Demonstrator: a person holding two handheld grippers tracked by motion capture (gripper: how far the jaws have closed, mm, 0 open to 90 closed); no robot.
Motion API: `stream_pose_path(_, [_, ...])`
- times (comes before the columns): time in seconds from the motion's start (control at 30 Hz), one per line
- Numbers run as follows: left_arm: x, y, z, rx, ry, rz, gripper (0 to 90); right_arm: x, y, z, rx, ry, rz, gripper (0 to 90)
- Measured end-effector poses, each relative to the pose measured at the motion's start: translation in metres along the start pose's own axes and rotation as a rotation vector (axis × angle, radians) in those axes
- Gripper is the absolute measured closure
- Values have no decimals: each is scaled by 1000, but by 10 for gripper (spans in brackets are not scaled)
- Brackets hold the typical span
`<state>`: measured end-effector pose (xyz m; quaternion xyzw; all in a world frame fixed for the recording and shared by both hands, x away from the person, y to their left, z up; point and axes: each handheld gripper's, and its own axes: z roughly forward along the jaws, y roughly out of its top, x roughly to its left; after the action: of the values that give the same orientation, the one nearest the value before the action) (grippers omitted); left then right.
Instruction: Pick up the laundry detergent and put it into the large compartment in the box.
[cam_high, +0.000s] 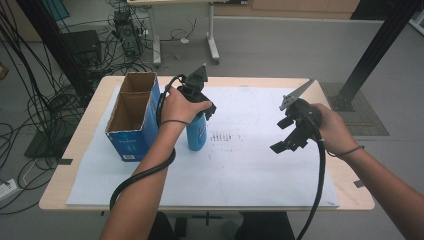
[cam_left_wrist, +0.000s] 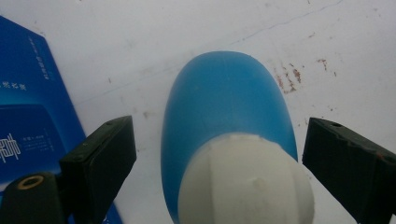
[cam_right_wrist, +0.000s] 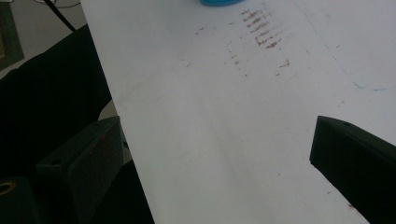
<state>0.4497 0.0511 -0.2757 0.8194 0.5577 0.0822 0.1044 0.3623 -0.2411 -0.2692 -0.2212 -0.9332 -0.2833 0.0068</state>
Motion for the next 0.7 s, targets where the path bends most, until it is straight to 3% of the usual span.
stream_pose_path(0.27, [2,1,3,7,4,-4,116,0,-1,0,-2,3,3,29])
stream_pose_path(0.7, [3,1,4,12,-5,-4,235,-1,-1,1,1,5,5,29])
